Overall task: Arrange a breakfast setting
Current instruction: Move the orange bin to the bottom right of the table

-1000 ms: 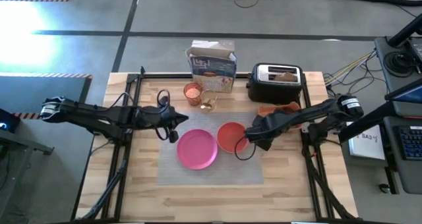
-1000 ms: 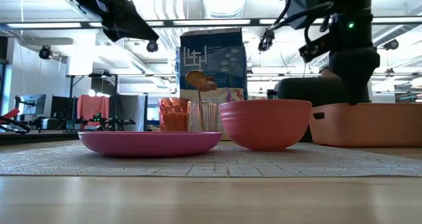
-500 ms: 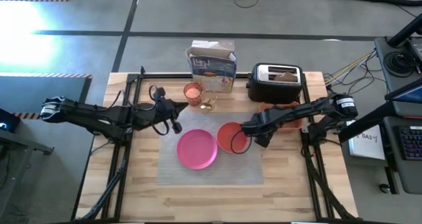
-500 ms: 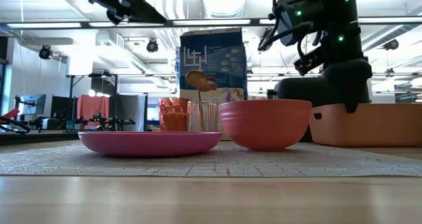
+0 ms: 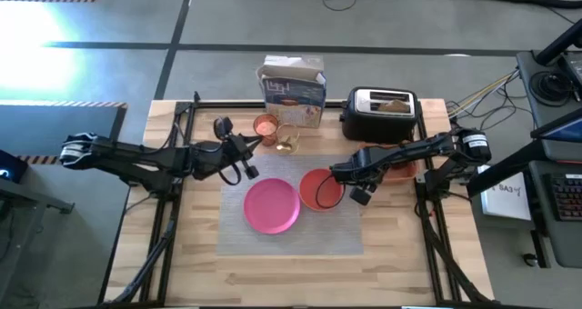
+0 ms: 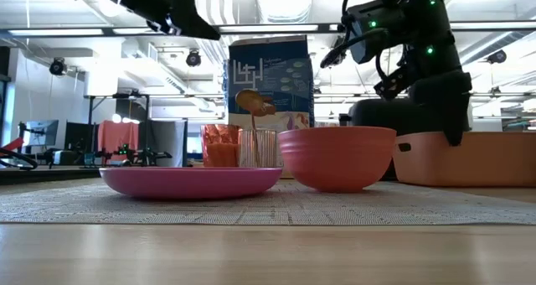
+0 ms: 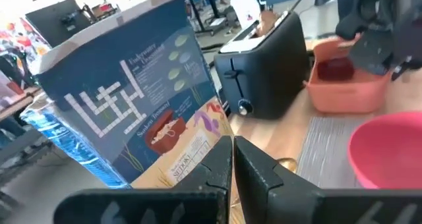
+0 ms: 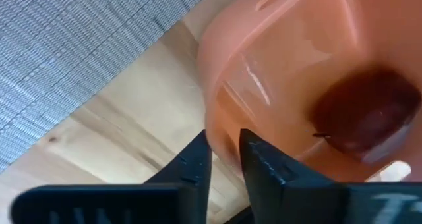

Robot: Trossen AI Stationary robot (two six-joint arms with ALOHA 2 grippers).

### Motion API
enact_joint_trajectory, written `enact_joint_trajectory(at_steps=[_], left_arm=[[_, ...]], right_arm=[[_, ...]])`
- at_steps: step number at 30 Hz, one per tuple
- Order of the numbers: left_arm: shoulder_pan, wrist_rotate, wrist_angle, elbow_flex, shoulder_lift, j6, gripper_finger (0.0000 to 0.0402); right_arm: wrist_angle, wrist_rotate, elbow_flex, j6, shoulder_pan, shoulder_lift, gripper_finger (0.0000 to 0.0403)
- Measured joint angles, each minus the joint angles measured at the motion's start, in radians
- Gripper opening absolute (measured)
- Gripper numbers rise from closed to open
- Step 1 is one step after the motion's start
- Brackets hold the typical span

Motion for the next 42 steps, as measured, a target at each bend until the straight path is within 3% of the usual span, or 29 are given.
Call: enact_joint_trajectory(at_steps=[7, 16, 25, 34, 38, 42], left_arm=[[0.042, 0.0, 0.02, 0.0, 0.026, 0.006, 0.0], [0.052, 0.001, 0.02, 0.0, 0.026, 0.0, 0.0], [0.051, 0.002, 0.021, 0.0, 0.029, -0.001, 0.0], [0.051, 0.004, 0.021, 0.0, 0.028, -0.001, 0.0], [0.051, 0.004, 0.018, 0.0, 0.028, -0.001, 0.0], [0.051, 0.004, 0.018, 0.0, 0.028, -0.001, 0.0]], right_arm=[[-0.002, -0.031, 0.0, -0.003, 0.0, -0.001, 0.0013], [-0.005, -0.112, 0.0, 0.012, 0.025, -0.001, 0.001], [0.002, -0.189, 0.003, 0.21, 0.038, -0.002, 0.0009], [-0.006, -0.208, 0.077, 0.054, 0.117, -0.002, 0.0008], [-0.007, -0.262, 0.111, -0.036, 0.191, -0.002, 0.0008], [-0.003, -0.309, 0.141, -0.018, 0.275, -0.002, 0.0008]])
